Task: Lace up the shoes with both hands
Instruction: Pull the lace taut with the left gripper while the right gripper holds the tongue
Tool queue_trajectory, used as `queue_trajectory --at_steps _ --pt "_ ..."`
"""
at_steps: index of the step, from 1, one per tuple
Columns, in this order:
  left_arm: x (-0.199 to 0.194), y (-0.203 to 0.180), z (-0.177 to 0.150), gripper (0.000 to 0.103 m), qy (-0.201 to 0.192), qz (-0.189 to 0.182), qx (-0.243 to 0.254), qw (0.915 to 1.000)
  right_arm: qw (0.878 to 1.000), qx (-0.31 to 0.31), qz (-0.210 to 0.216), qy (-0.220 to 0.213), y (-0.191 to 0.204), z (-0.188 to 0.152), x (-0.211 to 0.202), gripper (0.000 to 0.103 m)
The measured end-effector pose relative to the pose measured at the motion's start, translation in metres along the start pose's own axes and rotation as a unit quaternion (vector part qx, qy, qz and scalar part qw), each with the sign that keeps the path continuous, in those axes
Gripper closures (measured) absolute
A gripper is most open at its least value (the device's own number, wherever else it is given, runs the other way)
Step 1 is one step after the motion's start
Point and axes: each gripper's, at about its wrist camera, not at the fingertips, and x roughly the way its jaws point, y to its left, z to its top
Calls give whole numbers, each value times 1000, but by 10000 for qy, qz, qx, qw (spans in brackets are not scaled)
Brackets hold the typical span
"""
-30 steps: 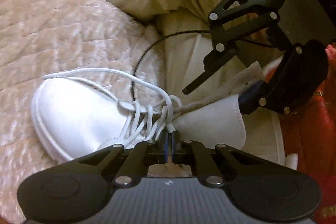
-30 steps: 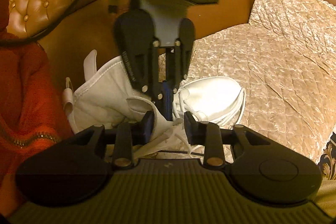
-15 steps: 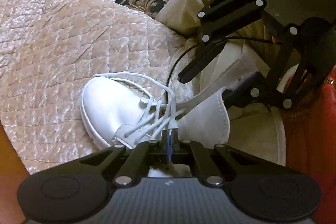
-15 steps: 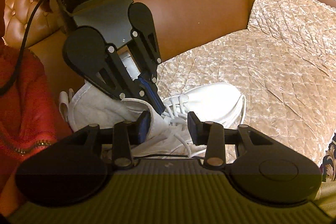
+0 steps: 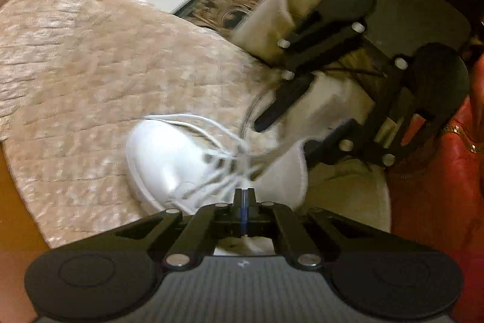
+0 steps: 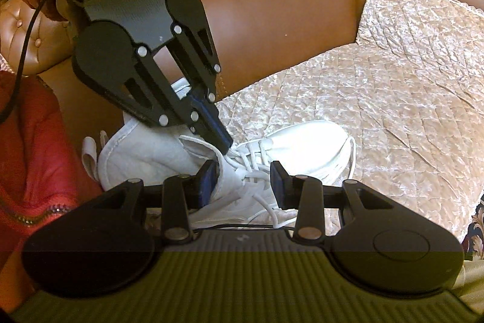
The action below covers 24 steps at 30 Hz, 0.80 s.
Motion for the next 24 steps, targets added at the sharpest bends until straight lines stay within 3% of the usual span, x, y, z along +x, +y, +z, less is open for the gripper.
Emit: queue_trajectory --at_steps 4,11,17,24 --pt "16 -2 8 103 461 56 328 9984 10000 20 -16 19 0 -1 -1 57" --pt "34 15 25 101 1004 -605 410 9923 10000 30 -7 20 0 -2 -1 57" --pt "43 21 24 99 985 -852 302 9910 10000 53 12 36 -1 -4 -2 57" --pt "46 20 21 96 833 -692 219 9939 9996 -169 117 -167 2 -4 -8 58"
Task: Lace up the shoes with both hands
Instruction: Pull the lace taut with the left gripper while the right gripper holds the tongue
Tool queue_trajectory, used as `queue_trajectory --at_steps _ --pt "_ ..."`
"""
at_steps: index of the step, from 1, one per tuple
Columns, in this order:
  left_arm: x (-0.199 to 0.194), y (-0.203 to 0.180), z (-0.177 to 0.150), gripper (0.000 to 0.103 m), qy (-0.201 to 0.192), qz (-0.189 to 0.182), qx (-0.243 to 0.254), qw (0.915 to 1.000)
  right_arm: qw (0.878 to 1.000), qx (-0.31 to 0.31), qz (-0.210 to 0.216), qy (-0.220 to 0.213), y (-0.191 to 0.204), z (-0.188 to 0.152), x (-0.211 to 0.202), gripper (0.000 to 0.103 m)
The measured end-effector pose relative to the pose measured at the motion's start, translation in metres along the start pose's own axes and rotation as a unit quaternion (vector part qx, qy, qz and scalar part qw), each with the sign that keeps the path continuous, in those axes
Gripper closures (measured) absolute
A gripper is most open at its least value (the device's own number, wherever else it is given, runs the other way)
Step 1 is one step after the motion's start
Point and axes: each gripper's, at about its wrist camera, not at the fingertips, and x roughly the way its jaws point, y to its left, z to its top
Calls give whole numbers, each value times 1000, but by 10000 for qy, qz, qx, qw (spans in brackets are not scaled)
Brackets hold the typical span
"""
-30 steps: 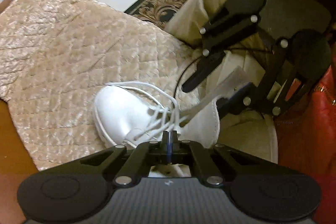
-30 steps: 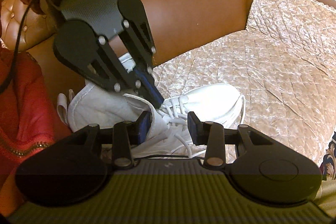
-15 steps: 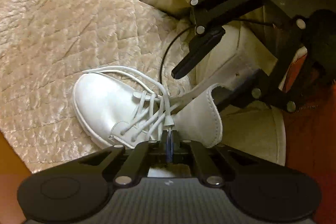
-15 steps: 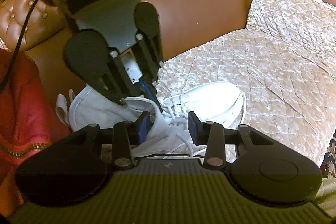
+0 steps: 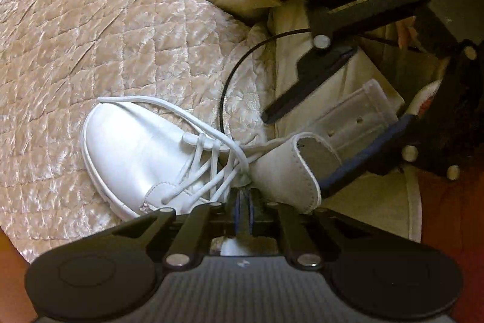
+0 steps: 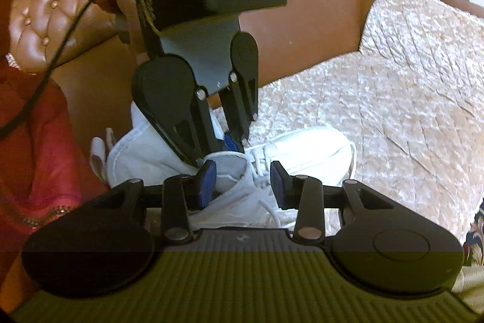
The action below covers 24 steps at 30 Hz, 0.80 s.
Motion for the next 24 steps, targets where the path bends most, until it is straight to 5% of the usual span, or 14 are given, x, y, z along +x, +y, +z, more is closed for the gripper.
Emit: queue_trajectory --at_steps 4,16,20,24 --pt "0 -11 -1 98 -141 290 161 9993 9998 -72 201 33 1 1 -1 69" --pt "-33 -33 -39 103 -1225 1291 -773 9810 9998 -46 145 155 1 3 4 61" --pt "-41 -26 -48 103 -1433 1299 -1162 9742 9968 -785 -17 160 12 11 5 51" --pt "-46 -20 -56 101 -1661 1172 -1543 9669 9772 -1902 -131 936 25 39 17 40"
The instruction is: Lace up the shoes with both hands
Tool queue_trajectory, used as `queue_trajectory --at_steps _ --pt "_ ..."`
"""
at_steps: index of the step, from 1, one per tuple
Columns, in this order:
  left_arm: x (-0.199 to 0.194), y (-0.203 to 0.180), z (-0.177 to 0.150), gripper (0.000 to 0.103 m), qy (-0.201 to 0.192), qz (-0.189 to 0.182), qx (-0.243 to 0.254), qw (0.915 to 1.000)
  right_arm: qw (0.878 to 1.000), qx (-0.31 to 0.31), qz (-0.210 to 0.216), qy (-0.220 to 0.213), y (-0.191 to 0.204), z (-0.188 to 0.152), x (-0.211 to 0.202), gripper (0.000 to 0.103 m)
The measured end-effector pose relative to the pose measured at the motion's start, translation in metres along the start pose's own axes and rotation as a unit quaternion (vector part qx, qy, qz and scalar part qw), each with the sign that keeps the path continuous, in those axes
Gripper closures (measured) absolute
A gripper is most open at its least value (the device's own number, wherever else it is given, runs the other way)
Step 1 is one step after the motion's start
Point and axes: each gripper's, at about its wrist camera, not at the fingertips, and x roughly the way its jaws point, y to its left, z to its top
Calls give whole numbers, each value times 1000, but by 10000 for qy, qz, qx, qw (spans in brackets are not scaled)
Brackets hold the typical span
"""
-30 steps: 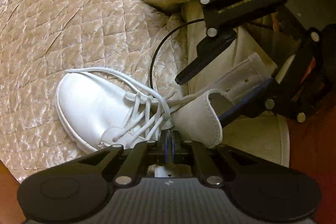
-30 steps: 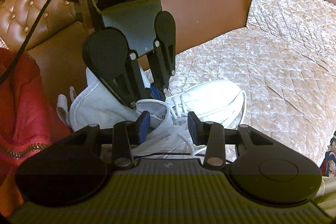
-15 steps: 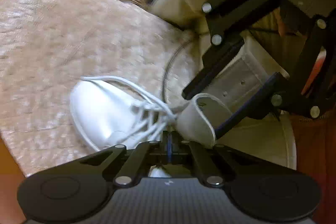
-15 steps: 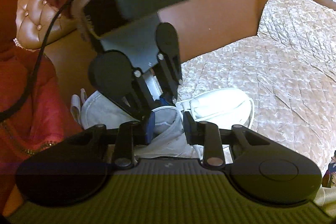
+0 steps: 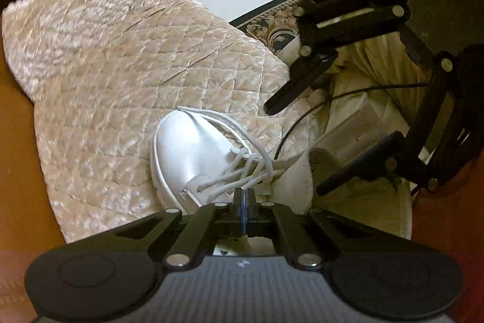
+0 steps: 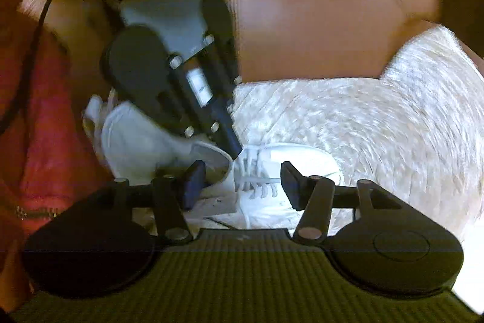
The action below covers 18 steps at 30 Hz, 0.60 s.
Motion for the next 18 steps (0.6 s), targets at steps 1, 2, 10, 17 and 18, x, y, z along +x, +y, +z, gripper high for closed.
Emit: queue_trajectory --at_steps 1,2,10,17,18 --pt "-2 4 -1 98 -68 -28 -186 9998 9997 -157 69 176 -2 9 2 40" --pt "-3 9 -3 96 -122 -63 -374 9992 9988 -308 135 353 -4 18 4 39" --pt "-18 36 -28 90 -598 -135 -1283 9898 9797 -834 1084 1464 -8 71 32 59" --pt "-16 51 -38 74 -818 -431 -1538 9838 9753 -495 733 2025 -9 92 51 93" --pt "-15 53 -39 74 -827 -503 -1545 9832 9778 -441 590 1963 -7 91 49 93"
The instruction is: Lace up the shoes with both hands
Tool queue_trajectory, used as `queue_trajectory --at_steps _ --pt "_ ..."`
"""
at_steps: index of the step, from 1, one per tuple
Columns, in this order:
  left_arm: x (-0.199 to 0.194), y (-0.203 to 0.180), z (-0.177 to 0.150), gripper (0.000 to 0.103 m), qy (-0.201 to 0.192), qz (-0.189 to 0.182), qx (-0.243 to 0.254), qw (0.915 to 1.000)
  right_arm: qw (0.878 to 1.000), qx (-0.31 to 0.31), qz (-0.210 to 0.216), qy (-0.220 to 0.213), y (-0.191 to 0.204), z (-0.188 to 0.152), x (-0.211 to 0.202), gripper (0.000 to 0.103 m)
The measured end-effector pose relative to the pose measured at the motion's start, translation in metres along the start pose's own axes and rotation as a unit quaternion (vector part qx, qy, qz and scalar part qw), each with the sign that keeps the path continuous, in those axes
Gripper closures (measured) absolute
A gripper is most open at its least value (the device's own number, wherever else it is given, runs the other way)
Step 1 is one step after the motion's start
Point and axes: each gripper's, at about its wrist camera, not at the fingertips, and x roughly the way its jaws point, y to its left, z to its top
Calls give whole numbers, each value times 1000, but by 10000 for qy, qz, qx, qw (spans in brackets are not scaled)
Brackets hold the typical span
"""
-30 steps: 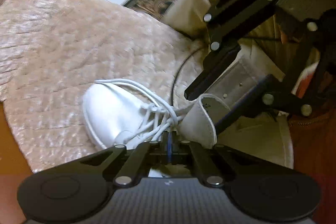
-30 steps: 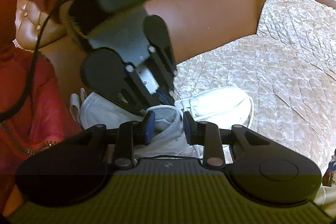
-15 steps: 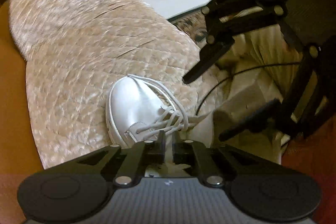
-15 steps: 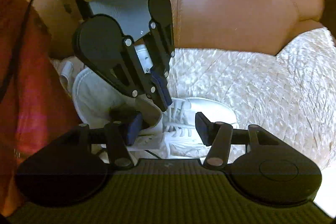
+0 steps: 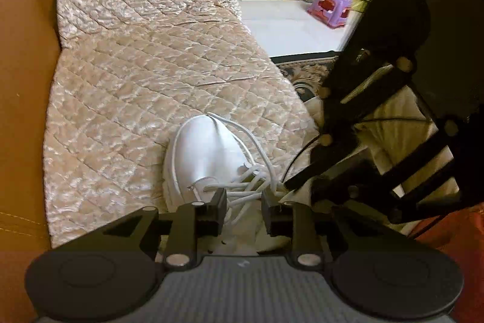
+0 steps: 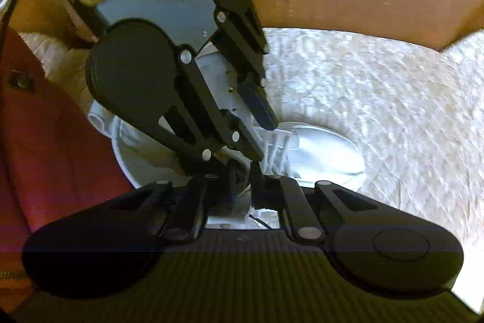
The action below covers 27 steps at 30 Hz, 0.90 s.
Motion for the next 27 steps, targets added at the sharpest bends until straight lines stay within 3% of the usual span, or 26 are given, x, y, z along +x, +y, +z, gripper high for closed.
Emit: queue_trajectory --at_steps 3,5,7,16,27 --pt "2 4 1 74 28 -144 77 9999 9974 120 -645 -315 15 -18 -15 96" --pt "3 9 5 70 67 -229 145 9996 9924 513 -959 -578 11 -28 -31 97" --pt "8 14 8 67 226 -424 155 9987 9879 903 -1066 -678 11 -40 -35 97" --pt "23 8 18 63 684 -513 837 9928 9755 1689 -849 -1123 12 -57 -44 99" --pt "27 8 25 57 847 -552 926 9906 9736 1686 -732 -1352 19 -67 -30 99"
